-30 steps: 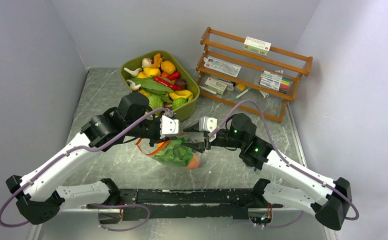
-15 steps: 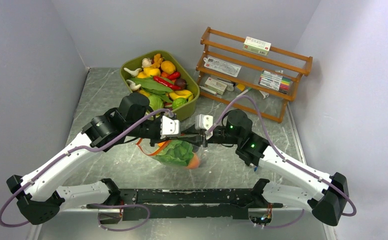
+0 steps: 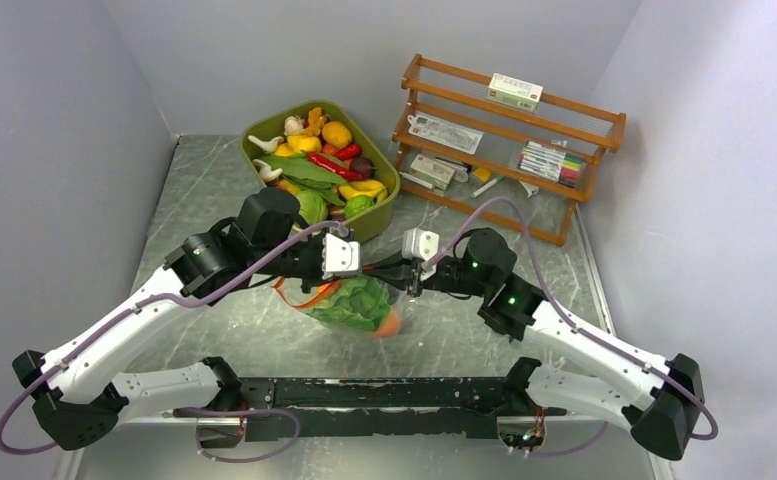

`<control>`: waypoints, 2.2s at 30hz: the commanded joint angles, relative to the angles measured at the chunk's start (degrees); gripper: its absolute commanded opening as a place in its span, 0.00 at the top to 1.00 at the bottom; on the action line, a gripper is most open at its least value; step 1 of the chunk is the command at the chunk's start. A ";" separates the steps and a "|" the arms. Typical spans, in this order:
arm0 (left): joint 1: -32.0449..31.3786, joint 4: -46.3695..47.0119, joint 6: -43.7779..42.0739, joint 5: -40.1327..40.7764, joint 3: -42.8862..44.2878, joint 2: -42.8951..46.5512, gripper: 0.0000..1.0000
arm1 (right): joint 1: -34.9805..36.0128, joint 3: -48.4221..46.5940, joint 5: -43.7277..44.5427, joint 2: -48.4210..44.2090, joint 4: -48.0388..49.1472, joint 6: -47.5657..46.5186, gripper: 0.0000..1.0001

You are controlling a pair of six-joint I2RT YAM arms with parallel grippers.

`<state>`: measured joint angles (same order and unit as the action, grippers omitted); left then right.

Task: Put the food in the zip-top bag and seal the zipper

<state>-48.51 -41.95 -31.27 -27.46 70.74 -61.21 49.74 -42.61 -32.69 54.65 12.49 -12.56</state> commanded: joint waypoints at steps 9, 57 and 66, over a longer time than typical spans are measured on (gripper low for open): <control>-0.01 -5.62 -3.00 3.63 5.99 -0.66 0.93 | -1.49 4.80 9.25 -6.32 13.46 5.47 1.00; -0.05 -2.16 -2.07 1.10 -0.38 -0.36 0.93 | -5.46 4.91 -5.51 2.44 16.69 7.65 1.00; 0.03 -3.23 -0.27 3.67 -2.48 2.00 0.93 | -6.23 11.36 -2.20 -1.09 27.23 15.23 1.00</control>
<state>-48.60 -42.87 -32.75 -26.17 69.19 -61.45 44.71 -31.68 -37.91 55.31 30.35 -1.67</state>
